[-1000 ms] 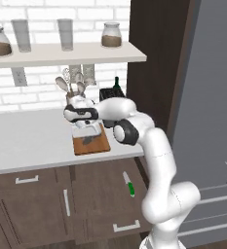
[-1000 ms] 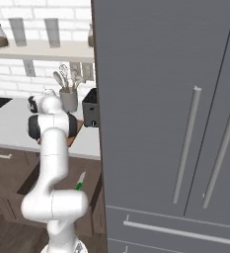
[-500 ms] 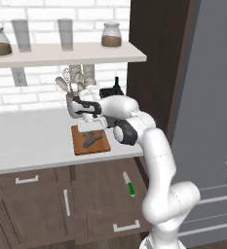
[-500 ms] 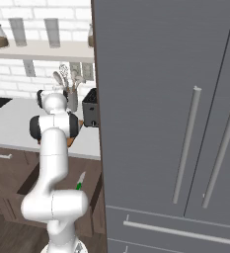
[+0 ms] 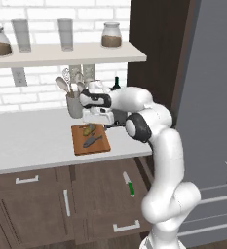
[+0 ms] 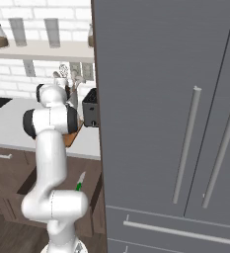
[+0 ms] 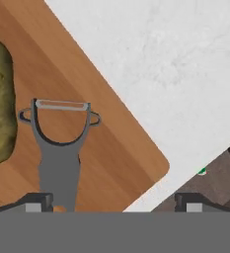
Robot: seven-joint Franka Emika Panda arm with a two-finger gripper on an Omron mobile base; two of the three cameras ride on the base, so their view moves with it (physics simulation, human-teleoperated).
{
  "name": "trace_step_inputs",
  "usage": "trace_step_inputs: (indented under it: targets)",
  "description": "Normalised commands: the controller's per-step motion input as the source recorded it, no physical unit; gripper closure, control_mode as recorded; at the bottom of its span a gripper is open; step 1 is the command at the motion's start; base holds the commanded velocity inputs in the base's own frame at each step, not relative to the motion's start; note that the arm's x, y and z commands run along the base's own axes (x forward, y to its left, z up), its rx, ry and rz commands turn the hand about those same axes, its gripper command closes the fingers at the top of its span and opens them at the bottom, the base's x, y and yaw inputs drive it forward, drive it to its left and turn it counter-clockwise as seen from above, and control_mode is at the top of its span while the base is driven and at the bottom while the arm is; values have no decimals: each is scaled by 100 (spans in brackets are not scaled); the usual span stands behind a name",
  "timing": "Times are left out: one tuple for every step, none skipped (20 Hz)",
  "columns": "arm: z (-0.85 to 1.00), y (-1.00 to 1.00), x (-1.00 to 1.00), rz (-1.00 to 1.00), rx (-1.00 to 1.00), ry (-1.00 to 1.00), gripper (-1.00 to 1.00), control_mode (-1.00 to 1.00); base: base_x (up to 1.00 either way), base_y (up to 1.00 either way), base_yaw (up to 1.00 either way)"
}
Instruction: Place the appropriate cutting tool for cutting the potato skin on the cutting board.
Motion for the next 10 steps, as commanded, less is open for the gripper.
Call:
trace_step_inputs:
  targets:
    - [71,0,-66,-10,4,-27,-100,-100,0,0,0]
    - [66,-4,-61,-10,2,-26,-100,-100,0,0,0]
    - [65,-4,-60,-11,2,-25,-100,-100,0,0,0]
    - [69,-6,-63,-12,2,-26,-100,-100,0,0,0]
    - [63,-18,-61,-12,2,-27,-100,-100,0,0,0]
    - [59,-24,-58,-12,1,-27,-100,-100,0,0,0]
    - [62,-21,-61,-12,1,-27,-100,-100,0,0,0]
    - [68,-30,-65,-12,3,-29,-100,-100,0,0,0]
    - [63,-41,-61,-9,1,-29,-100,-100,0,0,0]
    - [65,-45,-59,-8,1,-30,-100,-100,0,0,0]
